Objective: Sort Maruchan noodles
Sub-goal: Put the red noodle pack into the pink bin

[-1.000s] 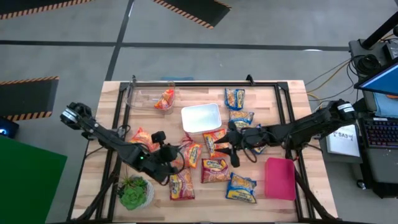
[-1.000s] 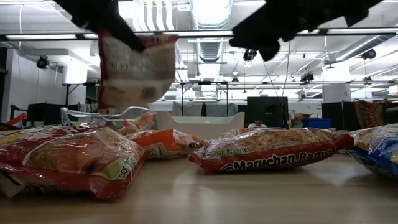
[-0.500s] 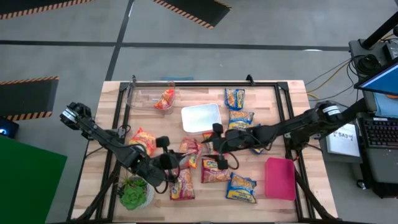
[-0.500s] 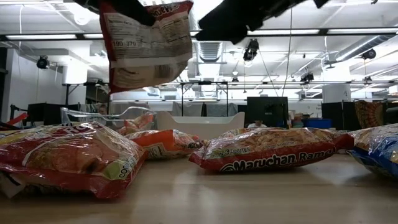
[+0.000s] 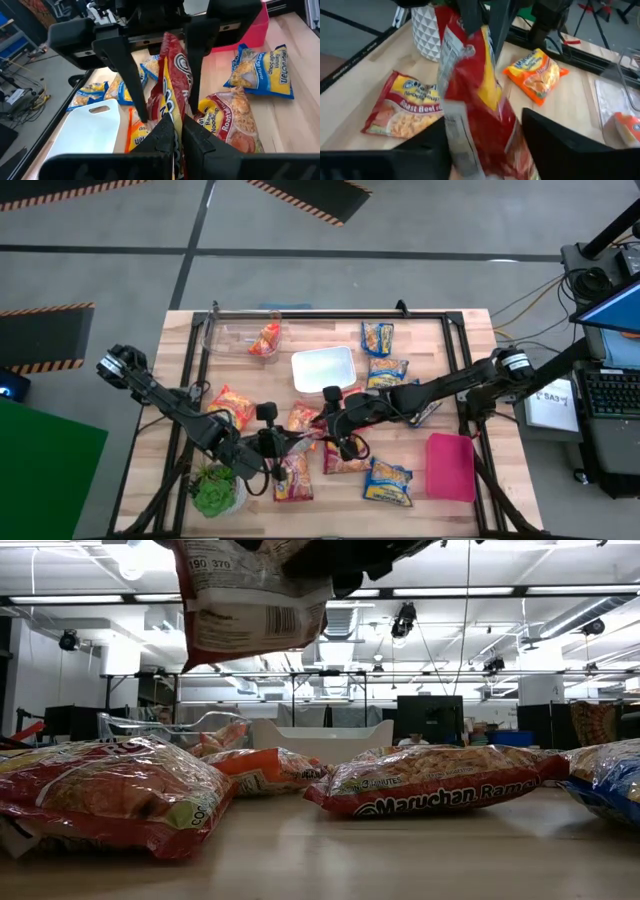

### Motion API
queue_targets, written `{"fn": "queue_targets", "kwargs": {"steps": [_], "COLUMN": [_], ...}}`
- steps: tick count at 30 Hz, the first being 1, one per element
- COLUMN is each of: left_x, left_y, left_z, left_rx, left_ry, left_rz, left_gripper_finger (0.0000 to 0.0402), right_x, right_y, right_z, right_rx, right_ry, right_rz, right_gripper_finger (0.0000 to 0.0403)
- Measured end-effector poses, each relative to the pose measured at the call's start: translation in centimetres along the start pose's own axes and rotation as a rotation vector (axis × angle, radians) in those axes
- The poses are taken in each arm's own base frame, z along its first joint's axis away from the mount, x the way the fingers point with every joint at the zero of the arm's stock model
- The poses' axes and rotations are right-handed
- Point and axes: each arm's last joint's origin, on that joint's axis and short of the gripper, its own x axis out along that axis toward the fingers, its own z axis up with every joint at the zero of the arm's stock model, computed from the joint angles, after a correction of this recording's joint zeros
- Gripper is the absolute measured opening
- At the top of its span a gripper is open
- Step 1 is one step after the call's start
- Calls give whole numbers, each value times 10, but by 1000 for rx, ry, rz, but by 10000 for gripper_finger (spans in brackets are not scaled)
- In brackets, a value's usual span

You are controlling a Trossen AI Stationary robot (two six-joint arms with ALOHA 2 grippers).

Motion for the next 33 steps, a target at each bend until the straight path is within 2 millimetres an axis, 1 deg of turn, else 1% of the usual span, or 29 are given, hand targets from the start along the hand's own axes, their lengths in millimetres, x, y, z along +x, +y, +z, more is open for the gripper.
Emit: {"fn": "queue_targets", "kwargs": {"steps": [6,7,8,12,15,17,20,22,24,28,31,33], "left_x": [0,0,0,-6,-13,-19,-27,-32,-34,-34,-31,-29], "left_y": [0,0,1,6,13,19,28,34,40,49,51,50], "left_z": [2,2,3,7,12,16,21,25,28,30,29,27], "left_rx": [-12,-17,-19,-8,32,66,137,170,185,178,170,166], "left_ry": [-12,-15,-18,-31,-50,-66,-83,-100,-111,-110,-94,-81], "left_rz": [2,2,3,2,-4,-4,0,12,26,61,119,150], "left_gripper_finger": [6,12,19,64,110,141,180,199,212,218,216,213], "right_x": [-3,-3,-4,-10,-18,-26,-37,-49,-59,-81,-100,-111], "right_y": [0,0,0,0,-1,-2,-5,-8,-10,-13,-12,-10], "right_z": [1,1,2,4,5,8,21,31,42,53,58,58], "right_rx": [1,1,2,26,60,94,152,203,270,440,600,718], "right_ry": [25,23,20,28,50,102,196,289,377,607,744,844], "right_rz": [9,14,21,33,37,44,54,60,58,46,56,60], "right_gripper_finger": [46,28,22,20,19,19,19,18,18,18,18,18]}}
